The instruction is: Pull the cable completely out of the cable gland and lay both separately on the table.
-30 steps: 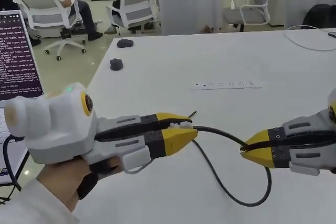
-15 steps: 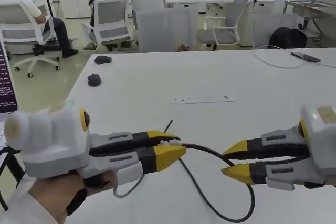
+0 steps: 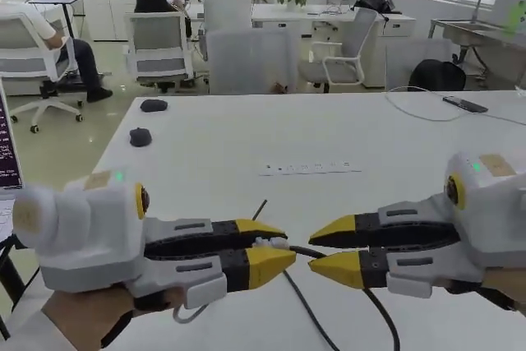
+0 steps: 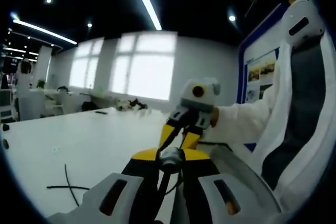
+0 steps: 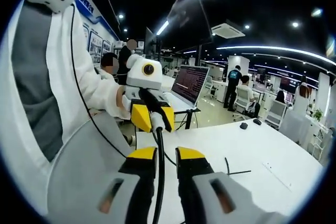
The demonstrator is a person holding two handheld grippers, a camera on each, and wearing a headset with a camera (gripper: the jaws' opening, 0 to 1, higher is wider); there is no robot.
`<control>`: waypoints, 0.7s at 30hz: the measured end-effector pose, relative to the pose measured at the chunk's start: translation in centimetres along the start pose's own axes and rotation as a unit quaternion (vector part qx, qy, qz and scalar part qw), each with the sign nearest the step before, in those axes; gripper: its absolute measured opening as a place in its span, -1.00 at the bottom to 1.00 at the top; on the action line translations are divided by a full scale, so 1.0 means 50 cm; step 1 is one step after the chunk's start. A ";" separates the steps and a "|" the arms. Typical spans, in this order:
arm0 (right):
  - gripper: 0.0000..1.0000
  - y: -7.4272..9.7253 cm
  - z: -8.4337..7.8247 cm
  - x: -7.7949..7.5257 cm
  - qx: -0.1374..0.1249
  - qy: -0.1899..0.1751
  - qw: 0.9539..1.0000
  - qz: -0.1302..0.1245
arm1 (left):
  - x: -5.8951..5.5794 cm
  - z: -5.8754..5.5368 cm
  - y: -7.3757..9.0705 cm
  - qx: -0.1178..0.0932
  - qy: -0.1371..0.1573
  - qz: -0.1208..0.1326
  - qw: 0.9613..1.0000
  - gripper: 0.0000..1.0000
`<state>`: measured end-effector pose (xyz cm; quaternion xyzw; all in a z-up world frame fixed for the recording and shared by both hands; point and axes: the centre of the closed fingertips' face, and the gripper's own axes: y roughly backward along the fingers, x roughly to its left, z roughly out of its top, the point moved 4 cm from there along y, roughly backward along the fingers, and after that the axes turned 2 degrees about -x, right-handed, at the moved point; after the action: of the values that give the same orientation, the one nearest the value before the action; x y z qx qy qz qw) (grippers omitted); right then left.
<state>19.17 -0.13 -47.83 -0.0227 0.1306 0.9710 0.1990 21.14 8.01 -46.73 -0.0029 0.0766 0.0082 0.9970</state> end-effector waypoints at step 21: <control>-0.95 -0.046 -0.019 -0.011 0.036 0.026 0.999 0.012 | 0.036 -0.012 0.022 0.004 0.015 0.007 1.000 -0.67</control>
<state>20.58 1.46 -49.26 -0.0396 0.1710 0.9671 0.1844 22.79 9.14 -47.58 0.0015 0.0918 0.0145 0.9957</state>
